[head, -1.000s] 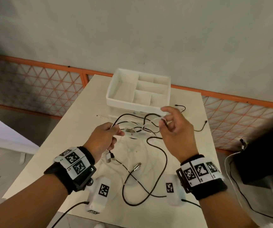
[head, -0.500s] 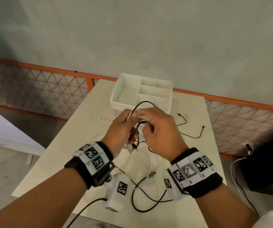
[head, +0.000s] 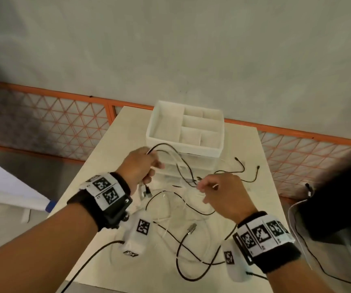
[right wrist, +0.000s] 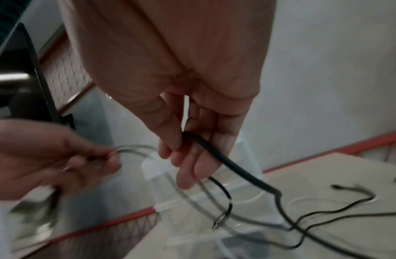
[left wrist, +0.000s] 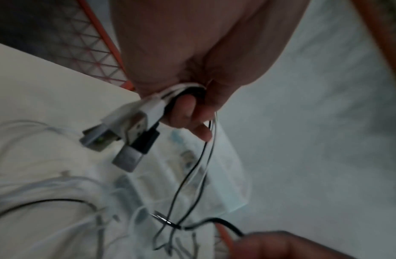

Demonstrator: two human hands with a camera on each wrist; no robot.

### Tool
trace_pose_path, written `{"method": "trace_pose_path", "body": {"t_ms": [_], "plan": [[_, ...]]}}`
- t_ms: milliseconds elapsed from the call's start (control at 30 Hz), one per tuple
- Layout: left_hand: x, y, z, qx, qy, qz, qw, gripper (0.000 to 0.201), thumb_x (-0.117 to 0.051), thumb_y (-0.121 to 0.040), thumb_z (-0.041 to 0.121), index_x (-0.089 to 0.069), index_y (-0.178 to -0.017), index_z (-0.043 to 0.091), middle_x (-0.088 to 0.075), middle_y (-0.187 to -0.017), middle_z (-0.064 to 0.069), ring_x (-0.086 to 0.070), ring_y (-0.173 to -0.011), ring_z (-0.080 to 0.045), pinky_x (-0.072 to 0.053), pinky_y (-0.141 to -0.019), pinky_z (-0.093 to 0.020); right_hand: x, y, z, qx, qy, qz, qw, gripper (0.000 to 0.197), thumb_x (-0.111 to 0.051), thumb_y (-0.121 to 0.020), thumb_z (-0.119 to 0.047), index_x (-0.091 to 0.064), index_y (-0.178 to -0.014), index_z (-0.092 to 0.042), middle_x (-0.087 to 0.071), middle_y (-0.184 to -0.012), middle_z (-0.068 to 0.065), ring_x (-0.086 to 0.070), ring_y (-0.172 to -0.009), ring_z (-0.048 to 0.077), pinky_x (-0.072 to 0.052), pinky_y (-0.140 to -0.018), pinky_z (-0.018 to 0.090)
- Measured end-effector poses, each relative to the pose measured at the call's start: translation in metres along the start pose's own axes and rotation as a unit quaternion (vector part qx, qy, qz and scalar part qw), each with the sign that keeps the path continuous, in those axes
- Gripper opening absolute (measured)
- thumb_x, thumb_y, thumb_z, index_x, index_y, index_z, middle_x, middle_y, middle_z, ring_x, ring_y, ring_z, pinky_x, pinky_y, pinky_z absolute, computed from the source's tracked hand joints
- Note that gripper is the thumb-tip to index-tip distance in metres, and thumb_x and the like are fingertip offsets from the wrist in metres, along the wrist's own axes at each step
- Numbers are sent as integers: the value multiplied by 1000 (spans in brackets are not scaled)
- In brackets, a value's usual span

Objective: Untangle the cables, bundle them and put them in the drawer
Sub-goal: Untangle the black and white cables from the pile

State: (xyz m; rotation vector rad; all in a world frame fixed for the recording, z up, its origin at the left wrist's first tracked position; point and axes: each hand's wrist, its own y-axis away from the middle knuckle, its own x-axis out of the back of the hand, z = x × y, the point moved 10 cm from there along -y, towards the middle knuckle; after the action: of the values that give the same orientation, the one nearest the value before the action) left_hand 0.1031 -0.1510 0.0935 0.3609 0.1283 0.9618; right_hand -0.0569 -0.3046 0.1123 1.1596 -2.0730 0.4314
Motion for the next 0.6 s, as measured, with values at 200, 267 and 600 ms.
{"method": "trace_pose_path", "body": {"t_ms": [200,267,600], "plan": [[-58,20,28,-78,18,-87,993,23,-43,-104,25,-50,-85,15,-54,-66,-6,-38,-46,-13,-30,-44,-22,1,-5,-58,7,-264,3,964,20,-62,-93,-1,-77,-103,-11,-78,-95,5,-77,-74,24,-64,-73,36],[-52,17,25,-96,29,-47,994,24,-43,-104,26,-54,-85,16,-49,-65,-4,-40,-46,-13,-32,-43,-23,15,-4,-60,10,-308,33,951,23,-62,-95,-3,-76,-103,-19,-79,-97,1,-77,-79,25,-63,-73,37],[-67,20,7,-27,94,-101,990,18,-43,-104,21,-57,-95,14,-58,-69,-2,-39,-42,-11,-27,-40,-21,6,-2,-54,30,-245,71,967,42,-62,-92,-1,-75,-100,-40,-77,-95,-20,-75,-73,13,-57,-69,23]]}}
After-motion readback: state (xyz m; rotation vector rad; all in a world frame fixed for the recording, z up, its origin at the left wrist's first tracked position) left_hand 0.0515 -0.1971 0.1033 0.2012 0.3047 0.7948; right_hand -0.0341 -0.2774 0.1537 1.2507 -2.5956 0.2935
